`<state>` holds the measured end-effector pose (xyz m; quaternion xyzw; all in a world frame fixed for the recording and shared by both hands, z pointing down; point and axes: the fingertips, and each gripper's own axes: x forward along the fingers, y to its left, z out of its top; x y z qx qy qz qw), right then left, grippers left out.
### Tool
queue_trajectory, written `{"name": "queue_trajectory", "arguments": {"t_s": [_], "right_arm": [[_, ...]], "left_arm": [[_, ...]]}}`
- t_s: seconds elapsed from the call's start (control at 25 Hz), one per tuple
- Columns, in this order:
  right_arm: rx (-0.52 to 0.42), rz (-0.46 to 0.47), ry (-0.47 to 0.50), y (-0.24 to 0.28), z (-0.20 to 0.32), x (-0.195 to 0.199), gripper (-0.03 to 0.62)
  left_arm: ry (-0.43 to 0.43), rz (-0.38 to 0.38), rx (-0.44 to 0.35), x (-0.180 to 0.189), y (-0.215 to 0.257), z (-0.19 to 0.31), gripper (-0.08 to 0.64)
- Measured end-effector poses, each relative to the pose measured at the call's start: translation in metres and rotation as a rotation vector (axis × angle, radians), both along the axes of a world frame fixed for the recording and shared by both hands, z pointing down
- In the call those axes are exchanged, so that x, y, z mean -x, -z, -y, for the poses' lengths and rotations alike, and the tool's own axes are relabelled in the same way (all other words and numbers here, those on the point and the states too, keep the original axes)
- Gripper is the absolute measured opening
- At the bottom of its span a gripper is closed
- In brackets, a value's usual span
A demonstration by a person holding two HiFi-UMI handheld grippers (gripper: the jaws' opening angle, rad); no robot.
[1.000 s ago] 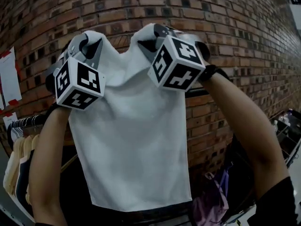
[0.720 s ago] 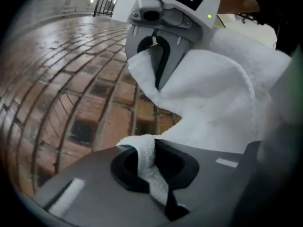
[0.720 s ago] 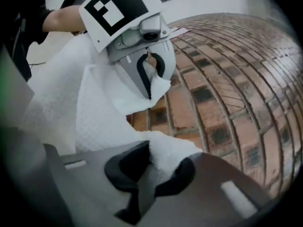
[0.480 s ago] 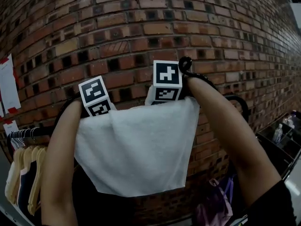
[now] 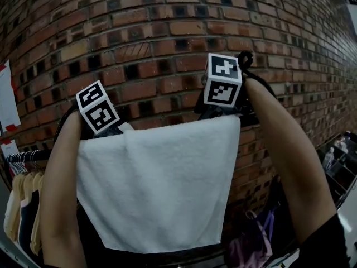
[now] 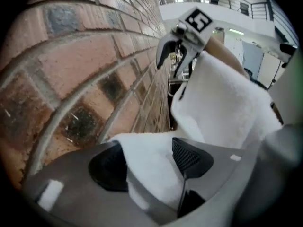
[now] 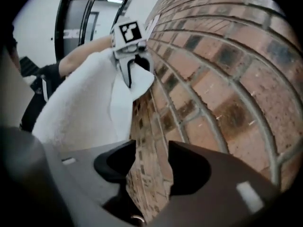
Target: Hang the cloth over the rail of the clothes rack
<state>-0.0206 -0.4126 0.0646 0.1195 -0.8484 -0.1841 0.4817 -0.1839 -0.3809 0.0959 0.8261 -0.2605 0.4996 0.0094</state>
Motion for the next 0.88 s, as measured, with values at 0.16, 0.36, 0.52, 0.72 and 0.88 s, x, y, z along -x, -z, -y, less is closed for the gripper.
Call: {"name": "queue_trajectory", "arguments": {"t_s": [0.16, 0.36, 0.52, 0.72, 0.88], "right_arm": [[-0.178, -0.11, 0.019, 0.001, 0.005, 0.012, 0.216], [-0.391, -0.251, 0.051, 0.004, 0.01, 0.029, 0.216], [-0.501, -0.246, 0.059, 0.016, 0.019, 0.041, 0.216], [-0.633, -0.192, 0.066, 0.038, 0.025, 0.054, 0.216], [-0.812, 0.045, 0.059, 0.093, -0.002, 0.07, 0.216]], "left_arm": [[0.013, 0.001, -0.059, 0.002, 0.02, 0.002, 0.319], [0.044, 0.17, -0.137, 0.024, 0.025, 0.007, 0.377], [0.041, 0.182, -0.231, 0.034, 0.039, 0.01, 0.377], [0.0, 0.214, -0.39, 0.031, 0.064, 0.015, 0.377], [-0.044, 0.243, -0.835, -0.003, 0.132, 0.015, 0.238]]}}
